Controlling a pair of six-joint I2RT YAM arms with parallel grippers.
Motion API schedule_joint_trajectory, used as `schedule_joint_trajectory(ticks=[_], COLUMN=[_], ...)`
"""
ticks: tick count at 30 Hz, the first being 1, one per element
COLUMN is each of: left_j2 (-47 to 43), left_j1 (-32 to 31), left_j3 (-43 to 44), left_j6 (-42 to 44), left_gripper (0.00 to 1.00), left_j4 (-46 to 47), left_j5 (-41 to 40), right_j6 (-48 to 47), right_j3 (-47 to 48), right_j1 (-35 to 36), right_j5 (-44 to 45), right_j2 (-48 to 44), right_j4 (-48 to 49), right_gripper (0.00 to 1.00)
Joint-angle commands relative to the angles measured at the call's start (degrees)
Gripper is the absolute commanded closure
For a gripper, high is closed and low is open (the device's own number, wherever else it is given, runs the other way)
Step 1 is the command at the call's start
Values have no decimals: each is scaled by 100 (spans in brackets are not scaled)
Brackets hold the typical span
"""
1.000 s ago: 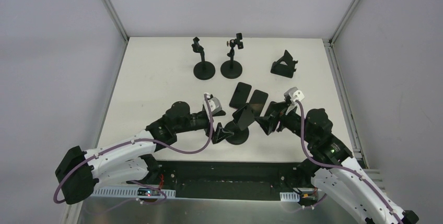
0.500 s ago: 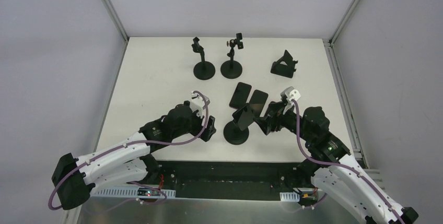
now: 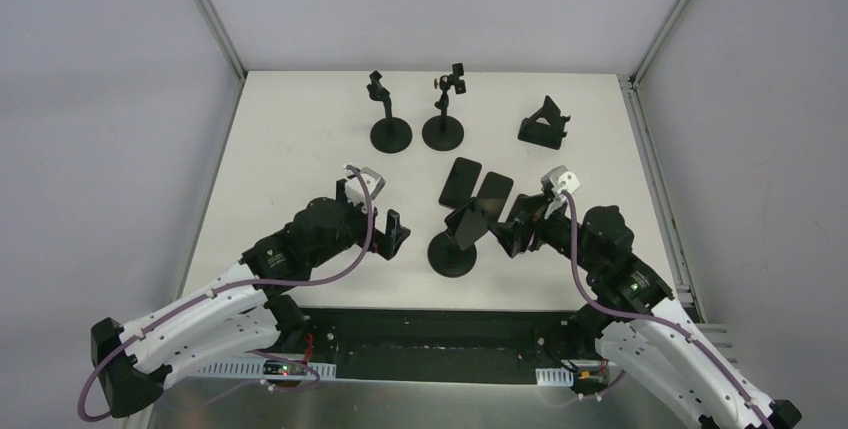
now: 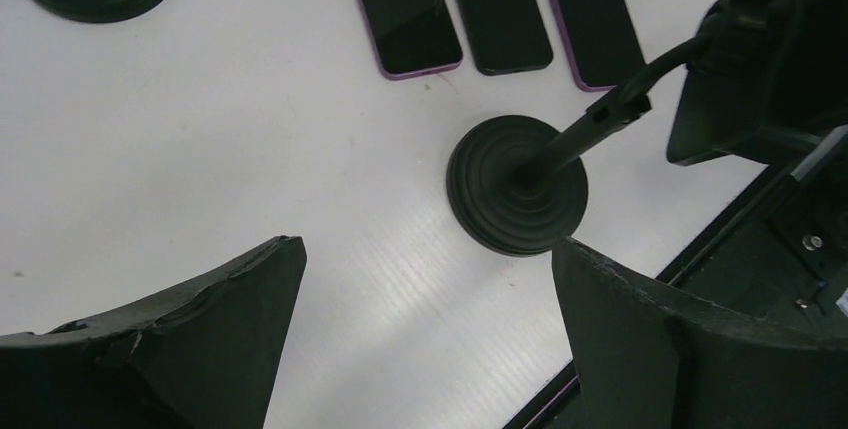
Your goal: Remove the phone from the phone stand
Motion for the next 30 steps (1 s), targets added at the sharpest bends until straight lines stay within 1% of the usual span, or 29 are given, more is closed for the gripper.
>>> schedule_joint_trajectory(ticks=[1,5,7,11,14,16,18,25,30], left_j2=[-165,-110,-145,-259,-273,-256,-262,-276,-287], left_j1=[60,60,60,60,60,65,60,62,60], left_j3=[-186,-185,-191,-262,-299,-318,-335,-388,-415], left_j6=[388,597,750,869,826,814,796,805,832], left_gripper=[1,1,1,1,1,1,1,1,1], left_j4=[1047,1271,1275,1275,1275,1271,1275,1275,1275], left_j5=[710,555,535,513,486,499,566,612,644], right_j6=[-51,-456,-663,-995,-1409,-1703,-1896,-1902,-1764], right_j3=[357,454,529,569,602,523,439,596,600], right_j1=[-28,-13,103,637,1193,1502,1662,1751,1868], right_j5=[-93,-567,-540,298,835,1322,1521,1505,1411], right_j2=[-121,-116,-82,-28,270,470,646,1065,1130], right_j4=[-137,-385,-393,149,446,852,1311,1689,1603], right_gripper=[8,8,8,7,6,6,5,5,4])
